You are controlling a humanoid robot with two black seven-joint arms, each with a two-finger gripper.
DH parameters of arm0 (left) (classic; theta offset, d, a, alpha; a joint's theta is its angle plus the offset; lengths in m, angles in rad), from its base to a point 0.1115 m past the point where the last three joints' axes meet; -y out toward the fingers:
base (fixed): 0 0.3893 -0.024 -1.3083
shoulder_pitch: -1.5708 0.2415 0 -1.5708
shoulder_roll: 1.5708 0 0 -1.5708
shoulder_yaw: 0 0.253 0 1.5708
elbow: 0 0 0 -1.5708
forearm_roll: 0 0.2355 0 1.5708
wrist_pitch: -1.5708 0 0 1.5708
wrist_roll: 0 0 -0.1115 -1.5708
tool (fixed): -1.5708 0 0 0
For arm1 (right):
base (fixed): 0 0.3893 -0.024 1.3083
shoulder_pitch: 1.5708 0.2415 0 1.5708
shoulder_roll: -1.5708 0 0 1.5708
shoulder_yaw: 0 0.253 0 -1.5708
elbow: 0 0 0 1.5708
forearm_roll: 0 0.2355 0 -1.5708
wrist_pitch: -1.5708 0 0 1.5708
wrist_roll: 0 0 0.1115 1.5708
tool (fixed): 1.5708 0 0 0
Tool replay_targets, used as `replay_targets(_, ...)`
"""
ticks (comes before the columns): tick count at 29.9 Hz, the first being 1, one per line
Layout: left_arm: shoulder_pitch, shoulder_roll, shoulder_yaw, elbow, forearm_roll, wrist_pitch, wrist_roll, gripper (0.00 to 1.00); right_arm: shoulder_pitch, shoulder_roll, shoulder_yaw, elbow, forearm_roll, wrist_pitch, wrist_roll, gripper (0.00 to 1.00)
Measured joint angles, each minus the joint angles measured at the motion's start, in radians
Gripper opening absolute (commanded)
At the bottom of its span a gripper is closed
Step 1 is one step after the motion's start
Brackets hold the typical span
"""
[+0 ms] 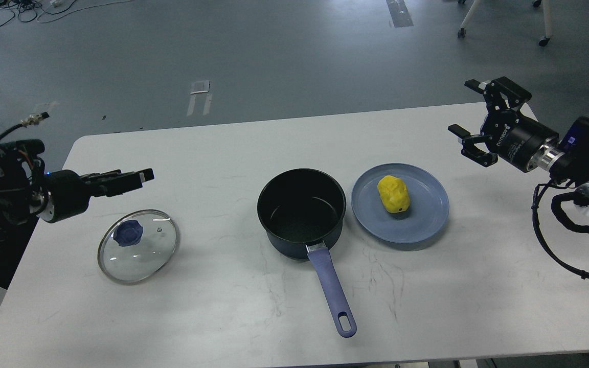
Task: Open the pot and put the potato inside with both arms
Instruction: 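Open the left gripper and raise it away from the lid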
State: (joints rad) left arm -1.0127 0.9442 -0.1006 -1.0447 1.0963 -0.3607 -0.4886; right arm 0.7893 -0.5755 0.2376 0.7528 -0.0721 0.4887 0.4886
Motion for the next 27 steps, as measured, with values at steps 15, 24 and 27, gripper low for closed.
replay_targets(15, 0.032, -0.249, -0.181, 0.095, -0.857, -0.12, 0.0, 0.98, -0.004, -0.071, -0.005, 0.141, -0.014, 0.0, 0.0, 1.0)
replay_targets(24, 0.13, -0.413, -0.333, 0.239, -0.892, -0.128, 0.063, 0.98, 0.077, -0.185, -0.046, 0.25, -0.295, 0.0, 0.0, 1.0)
replay_targets(27, 0.134, -0.43, -0.336, 0.245, -0.893, -0.128, 0.073, 0.98, 0.184, -0.226, -0.164, 0.283, -0.472, 0.0, 0.0, 1.0)
